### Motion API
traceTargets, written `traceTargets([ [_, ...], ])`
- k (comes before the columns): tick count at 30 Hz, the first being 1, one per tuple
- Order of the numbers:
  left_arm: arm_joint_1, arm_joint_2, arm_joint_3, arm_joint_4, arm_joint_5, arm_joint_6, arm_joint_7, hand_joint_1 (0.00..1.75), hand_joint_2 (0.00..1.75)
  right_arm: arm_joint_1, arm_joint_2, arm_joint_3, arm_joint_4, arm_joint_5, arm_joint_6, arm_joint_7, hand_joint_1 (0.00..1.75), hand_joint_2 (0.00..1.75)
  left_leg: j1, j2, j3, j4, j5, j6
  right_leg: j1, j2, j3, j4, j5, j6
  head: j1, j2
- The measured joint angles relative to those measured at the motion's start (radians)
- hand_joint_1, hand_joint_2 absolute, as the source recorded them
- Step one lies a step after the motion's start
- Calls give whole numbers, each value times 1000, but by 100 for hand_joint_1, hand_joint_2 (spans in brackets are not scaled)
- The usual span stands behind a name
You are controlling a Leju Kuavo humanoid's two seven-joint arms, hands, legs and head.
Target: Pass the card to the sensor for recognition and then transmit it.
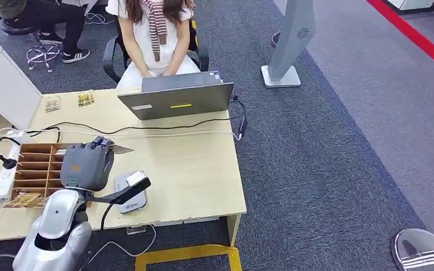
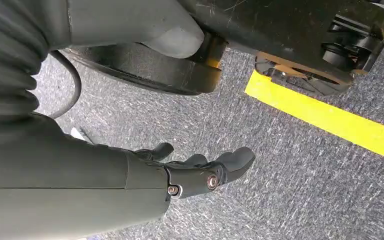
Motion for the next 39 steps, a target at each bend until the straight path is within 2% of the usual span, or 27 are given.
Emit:
traceTargets([
  [4,2,1,-1,0,1,-4,1,175,175,0,0,-1,0,0,0,0,0,175,0,0,0,0,0,0,0,0,0,0,0,0,0,0],
  [5,4,4,-5,3,6,-65,30,175,175,0,0,-4,0,0,-3,0,0,175,0,0,0,0,0,0,0,0,0,0,0,0,0,0],
  [6,4,4,-8,13,8,-83,41,175,175,0,1,-6,0,0,-3,0,0,175,0,0,0,0,0,0,0,0,0,0,0,0,0,0],
  [15,21,-9,-47,122,8,-135,88,175,175,-1,3,-8,0,8,-6,7,0,175,0,0,0,0,0,0,0,0,0,0,0,0,0,0],
  [24,27,-24,-79,230,0,-154,101,175,175,-1,3,-9,-1,18,-2,12,0,175,0,0,0,0,0,0,0,0,0,0,0,0,0,0],
  [39,17,-31,-90,260,-3,-164,105,175,175,-1,3,-9,-1,20,-1,13,0,175,0,0,3,0,0,0,0,0,3,0,0,0,0,0],
])
